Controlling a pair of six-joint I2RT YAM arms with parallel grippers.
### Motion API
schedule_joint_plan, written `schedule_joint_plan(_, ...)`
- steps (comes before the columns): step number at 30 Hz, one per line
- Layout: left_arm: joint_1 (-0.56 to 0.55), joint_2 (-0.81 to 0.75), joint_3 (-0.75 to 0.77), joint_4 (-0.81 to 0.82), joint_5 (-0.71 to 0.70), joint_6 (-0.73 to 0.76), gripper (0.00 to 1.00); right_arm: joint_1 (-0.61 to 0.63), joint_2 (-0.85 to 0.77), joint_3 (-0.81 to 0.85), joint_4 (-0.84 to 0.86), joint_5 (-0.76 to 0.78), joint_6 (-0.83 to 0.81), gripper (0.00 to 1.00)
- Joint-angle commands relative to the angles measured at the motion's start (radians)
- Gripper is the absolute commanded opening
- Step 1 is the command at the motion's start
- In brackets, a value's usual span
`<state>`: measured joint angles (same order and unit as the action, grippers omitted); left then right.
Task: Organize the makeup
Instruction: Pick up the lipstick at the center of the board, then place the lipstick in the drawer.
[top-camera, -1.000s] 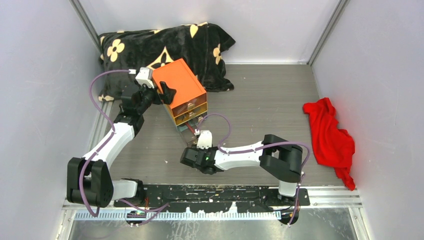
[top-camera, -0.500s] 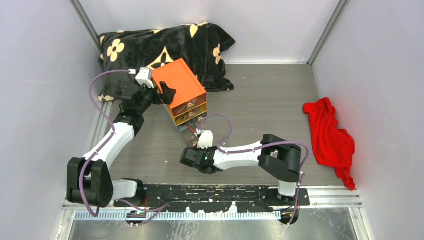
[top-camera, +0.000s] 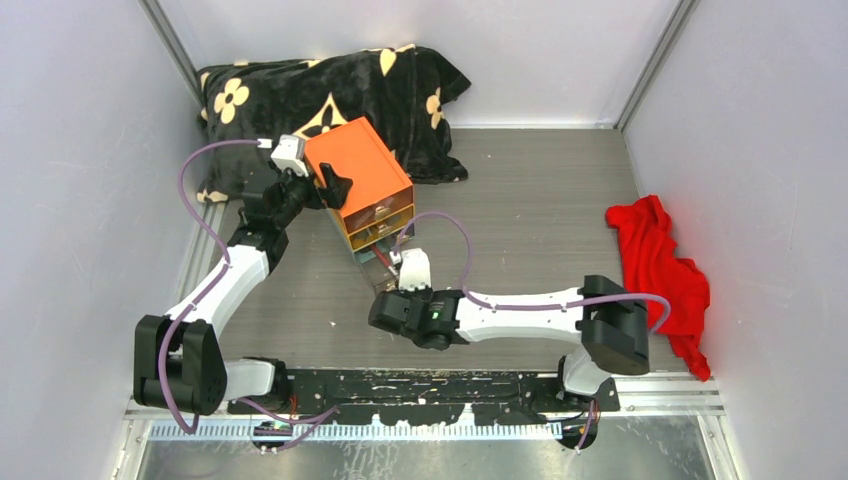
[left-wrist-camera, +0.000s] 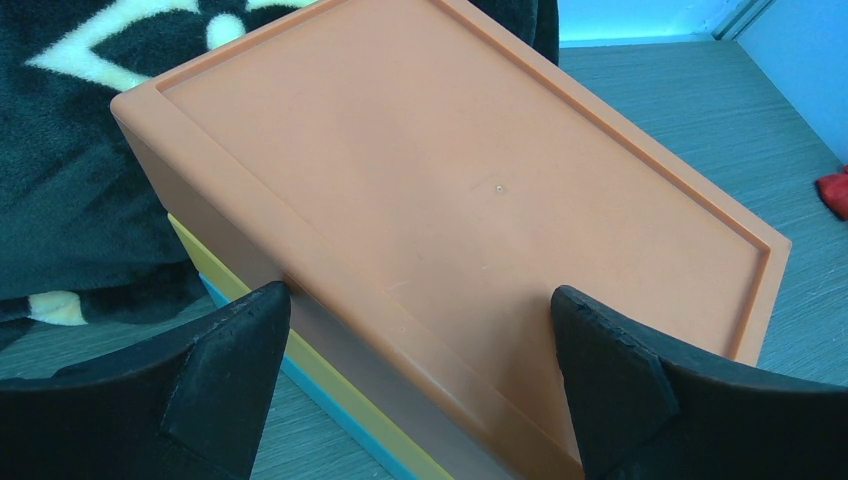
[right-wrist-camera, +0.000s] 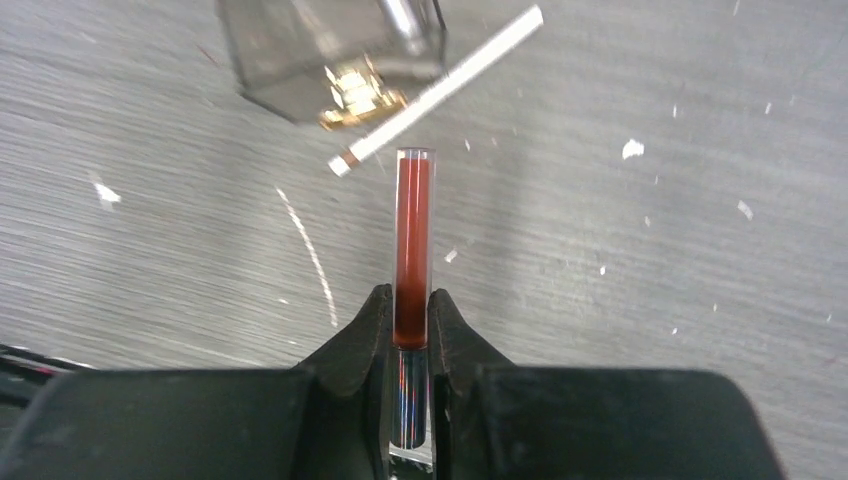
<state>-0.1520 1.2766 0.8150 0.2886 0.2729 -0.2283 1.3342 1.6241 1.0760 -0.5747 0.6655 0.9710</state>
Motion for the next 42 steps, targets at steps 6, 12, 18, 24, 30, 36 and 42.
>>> schedule_joint_plan(6, -0.012, 0.012, -0.03, -0.168, 0.038, 0.048, 1.0, -0.138, -0.052, 0.102, 0.178, -0.068, -0.289, 0.04)
schedule_joint_plan(12, -0.012, 0.011, -0.033, -0.17, 0.035, 0.051, 1.0, -0.268, -0.029, 0.091, 0.311, -0.254, -0.345, 0.05)
schedule_joint_plan(18, -0.012, 0.006, -0.032, -0.176, 0.031, 0.055, 1.0, -0.302, 0.027, 0.161, 0.368, -0.418, -0.373, 0.05)
schedule_joint_plan(24, -0.013, 0.001, -0.033, -0.18, 0.023, 0.057, 1.0, -0.309, 0.046, 0.161, 0.4, -0.52, -0.338, 0.05)
schedule_joint_plan(30, -0.012, 0.0, -0.031, -0.18, 0.022, 0.058, 1.0, -0.335, 0.06, 0.144, 0.438, -0.545, -0.307, 0.06)
schedule_joint_plan(36, -0.012, 0.006, -0.031, -0.181, 0.022, 0.06, 1.0, -0.352, 0.116, 0.162, 0.459, -0.563, -0.312, 0.1)
schedule_joint_plan(42, -0.012, 0.006, -0.035, -0.18, 0.023, 0.062, 1.0, -0.356, 0.165, 0.209, 0.425, -0.557, -0.352, 0.27)
